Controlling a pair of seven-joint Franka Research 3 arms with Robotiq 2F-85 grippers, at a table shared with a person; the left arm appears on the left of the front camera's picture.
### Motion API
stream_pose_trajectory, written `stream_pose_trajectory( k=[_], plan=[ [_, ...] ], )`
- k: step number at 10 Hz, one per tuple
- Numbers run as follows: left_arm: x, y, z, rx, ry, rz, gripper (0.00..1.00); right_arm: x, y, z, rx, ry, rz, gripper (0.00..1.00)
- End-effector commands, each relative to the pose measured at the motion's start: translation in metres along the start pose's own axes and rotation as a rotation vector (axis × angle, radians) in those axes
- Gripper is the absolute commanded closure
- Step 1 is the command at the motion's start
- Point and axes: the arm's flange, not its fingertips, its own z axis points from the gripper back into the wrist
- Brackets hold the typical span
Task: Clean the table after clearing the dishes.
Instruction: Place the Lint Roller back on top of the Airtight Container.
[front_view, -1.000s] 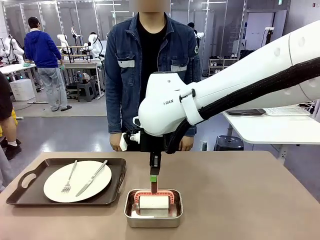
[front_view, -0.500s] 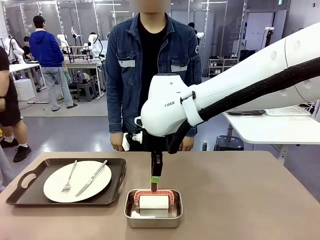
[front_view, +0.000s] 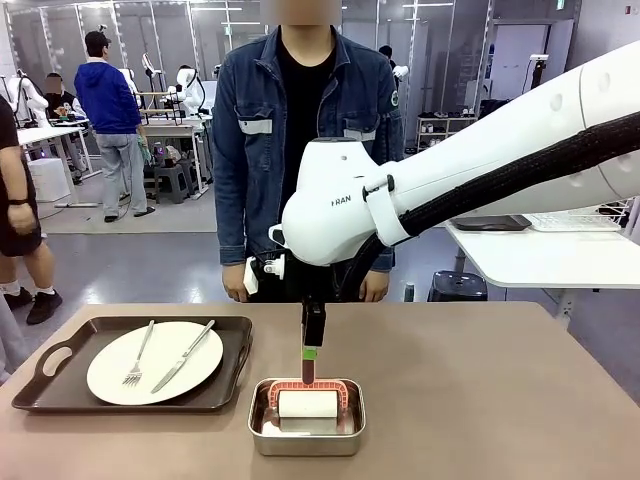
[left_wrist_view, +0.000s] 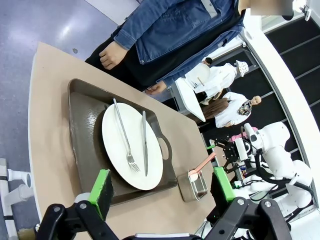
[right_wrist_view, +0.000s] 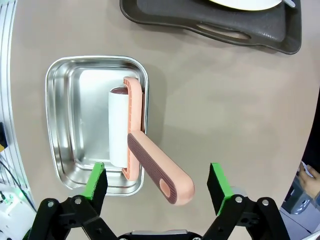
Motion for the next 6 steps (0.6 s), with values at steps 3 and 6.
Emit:
stream_pose_trajectory(
  k=[3,6],
  plan=[
    [-0.0003,0.0003,0.003,-0.012,-0.004,-0.017,0.0,0.0,0.0,0.0,0.0,0.0,0.0,0.0],
    [-0.0003,0.0003,0.003,-0.012,-0.004,-0.017,0.0,0.0,0.0,0.0,0.0,0.0,0.0,0.0]
  ],
)
